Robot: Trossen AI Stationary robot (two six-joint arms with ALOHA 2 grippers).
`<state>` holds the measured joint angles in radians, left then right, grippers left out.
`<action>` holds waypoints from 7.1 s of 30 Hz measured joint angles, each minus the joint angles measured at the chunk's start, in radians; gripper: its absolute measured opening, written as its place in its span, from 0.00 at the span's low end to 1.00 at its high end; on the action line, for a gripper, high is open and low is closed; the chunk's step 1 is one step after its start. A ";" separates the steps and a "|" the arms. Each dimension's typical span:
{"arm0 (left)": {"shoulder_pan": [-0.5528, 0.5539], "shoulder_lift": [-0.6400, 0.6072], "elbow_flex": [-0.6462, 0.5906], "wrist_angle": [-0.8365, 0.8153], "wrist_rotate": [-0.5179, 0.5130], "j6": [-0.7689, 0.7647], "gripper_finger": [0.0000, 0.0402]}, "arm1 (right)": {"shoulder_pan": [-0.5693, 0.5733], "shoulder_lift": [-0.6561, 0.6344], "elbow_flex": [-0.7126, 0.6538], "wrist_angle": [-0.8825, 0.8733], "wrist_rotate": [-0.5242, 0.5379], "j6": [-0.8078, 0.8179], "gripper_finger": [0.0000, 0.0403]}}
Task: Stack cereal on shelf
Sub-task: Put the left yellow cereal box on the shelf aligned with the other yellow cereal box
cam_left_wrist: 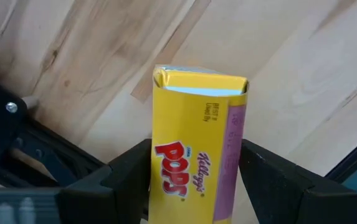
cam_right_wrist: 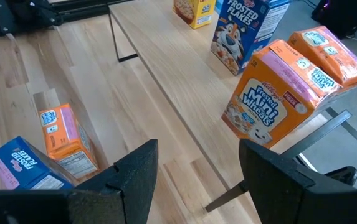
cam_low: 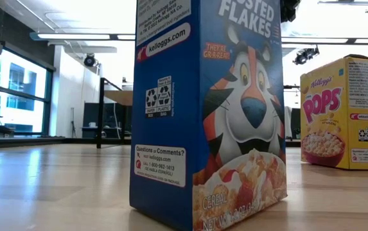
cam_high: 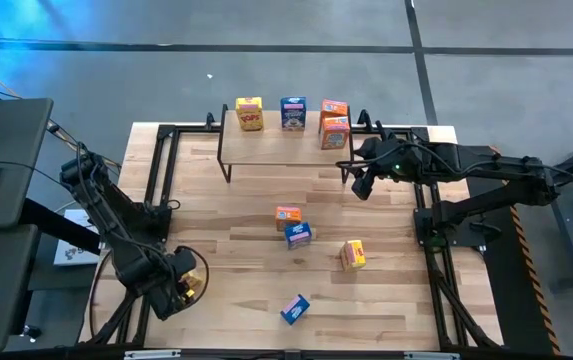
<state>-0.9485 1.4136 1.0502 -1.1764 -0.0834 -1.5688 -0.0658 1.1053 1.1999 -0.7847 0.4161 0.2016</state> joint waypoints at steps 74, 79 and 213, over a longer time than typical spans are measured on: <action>1.156 -0.337 0.327 0.033 -0.255 1.646 0.33 | 0.000 0.054 0.000 0.065 0.000 -0.053 0.54; 1.239 -0.275 0.402 0.088 -0.268 1.810 0.33 | 0.000 0.054 0.000 0.068 0.000 -0.053 0.54; 1.543 0.373 0.968 -0.289 -0.017 2.123 0.55 | 0.002 0.053 0.000 0.041 -0.007 -0.019 0.54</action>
<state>0.5945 1.7866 2.0178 -1.4654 -0.1001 0.5545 -0.0637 1.1580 1.1999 -0.7439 0.4088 0.1829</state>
